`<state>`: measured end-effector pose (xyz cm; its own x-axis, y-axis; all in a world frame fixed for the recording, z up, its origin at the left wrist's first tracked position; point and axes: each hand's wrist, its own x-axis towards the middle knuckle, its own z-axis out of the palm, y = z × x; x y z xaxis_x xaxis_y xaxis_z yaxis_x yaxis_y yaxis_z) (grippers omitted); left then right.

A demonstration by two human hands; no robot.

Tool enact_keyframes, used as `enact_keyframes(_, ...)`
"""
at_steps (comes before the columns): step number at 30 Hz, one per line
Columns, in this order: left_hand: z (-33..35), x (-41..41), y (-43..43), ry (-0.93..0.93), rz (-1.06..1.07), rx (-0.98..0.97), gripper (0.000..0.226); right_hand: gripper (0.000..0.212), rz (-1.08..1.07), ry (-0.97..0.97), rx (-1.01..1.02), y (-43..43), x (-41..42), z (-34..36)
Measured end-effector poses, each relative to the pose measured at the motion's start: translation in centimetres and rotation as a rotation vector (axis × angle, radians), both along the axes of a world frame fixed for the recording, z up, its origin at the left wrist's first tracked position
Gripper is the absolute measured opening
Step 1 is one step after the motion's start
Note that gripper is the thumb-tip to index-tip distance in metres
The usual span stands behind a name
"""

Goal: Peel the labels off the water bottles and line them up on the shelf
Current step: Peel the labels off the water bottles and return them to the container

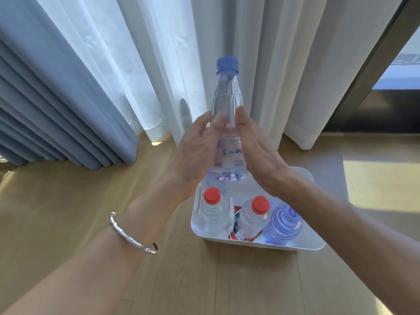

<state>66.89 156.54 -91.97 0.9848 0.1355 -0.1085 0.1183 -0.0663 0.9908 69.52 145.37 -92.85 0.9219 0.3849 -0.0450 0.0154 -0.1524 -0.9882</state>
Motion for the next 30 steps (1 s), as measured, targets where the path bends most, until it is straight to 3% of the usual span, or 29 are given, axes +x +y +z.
enact_keyframes(5, 0.2, 0.1, 0.2, 0.007, -0.065, -0.083, 0.041, 0.062, -0.038, 0.092, 0.103, -0.7, 0.8, 0.0)
enact_keyframes(8, 0.2, 0.2, 0.4, 0.007, -0.096, -0.080, 0.059, 0.076, -0.057, 0.112, 0.126, -0.5, 0.9, 0.2)
enact_keyframes(13, 0.1, 0.3, 0.0, -0.038, -0.189, -0.142, 0.047, 0.063, -0.012, 0.179, 0.209, -0.3, 0.7, -0.6)
enact_keyframes(20, -0.3, 0.3, 0.2, 0.109, -0.313, -0.333, 0.044, 0.076, -0.107, 0.216, 0.100, -0.9, 0.5, -0.8)
enact_keyframes(22, -0.4, 0.4, 0.0, 0.122, -0.314, -0.306, 0.039, 0.078, -0.137, 0.239, 0.111, -0.8, 0.8, -1.3)
enact_keyframes(24, -0.7, 0.5, -0.2, 0.130, -0.279, -0.263, 0.036, 0.099, -0.162, 0.227, 0.107, -0.7, 1.2, -1.9)
enact_keyframes(30, -1.0, 0.8, -0.7, 0.096, -0.105, -0.118, 0.046, 0.116, -0.182, 0.211, 0.098, -0.1, 1.8, -2.9)
